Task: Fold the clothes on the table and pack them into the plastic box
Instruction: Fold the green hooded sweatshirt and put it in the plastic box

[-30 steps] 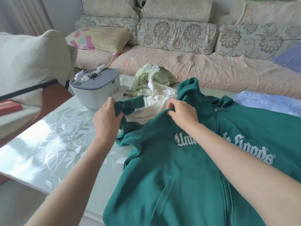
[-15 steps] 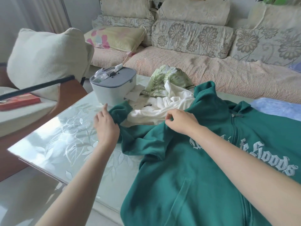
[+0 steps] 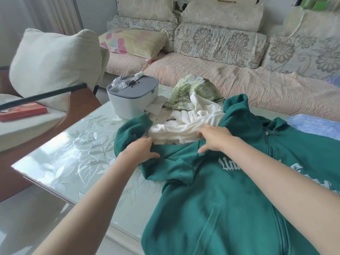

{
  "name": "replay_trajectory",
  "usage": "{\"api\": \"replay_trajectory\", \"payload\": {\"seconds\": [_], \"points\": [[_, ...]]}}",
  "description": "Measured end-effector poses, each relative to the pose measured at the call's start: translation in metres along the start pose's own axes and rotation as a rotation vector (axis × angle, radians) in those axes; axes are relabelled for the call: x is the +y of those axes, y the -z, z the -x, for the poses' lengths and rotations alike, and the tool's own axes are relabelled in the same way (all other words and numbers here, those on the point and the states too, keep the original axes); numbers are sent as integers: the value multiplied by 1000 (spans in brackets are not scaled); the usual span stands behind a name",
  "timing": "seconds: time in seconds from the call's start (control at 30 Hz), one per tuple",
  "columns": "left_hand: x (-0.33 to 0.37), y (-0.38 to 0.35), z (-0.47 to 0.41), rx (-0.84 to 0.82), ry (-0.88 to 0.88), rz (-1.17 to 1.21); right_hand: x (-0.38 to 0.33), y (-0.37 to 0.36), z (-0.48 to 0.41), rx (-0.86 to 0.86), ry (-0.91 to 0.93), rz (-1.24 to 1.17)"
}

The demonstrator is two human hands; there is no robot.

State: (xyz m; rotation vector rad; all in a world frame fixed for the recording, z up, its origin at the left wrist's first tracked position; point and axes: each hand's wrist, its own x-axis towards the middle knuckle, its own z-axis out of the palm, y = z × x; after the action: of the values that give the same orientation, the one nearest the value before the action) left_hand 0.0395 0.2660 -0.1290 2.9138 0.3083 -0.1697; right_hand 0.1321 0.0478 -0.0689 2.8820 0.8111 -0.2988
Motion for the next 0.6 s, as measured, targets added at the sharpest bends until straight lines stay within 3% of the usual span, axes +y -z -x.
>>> {"api": "replay_trajectory", "payload": {"seconds": [0.1,0.23,0.33,0.47,0.6], "points": [[-1,5,3,69,-18,41,0,-6,-1,-12,3,-20],[5,25,11,418,-65,129,-1,-2,-5,34,26,-54],[2,44,14,586,-30,290,-4,3,-7,105,77,-83],[-14,61,14,747,106,303,-12,19,-11,321,41,-247],[-43,65,2,890,289,119,-18,19,-22,465,4,-345]]}}
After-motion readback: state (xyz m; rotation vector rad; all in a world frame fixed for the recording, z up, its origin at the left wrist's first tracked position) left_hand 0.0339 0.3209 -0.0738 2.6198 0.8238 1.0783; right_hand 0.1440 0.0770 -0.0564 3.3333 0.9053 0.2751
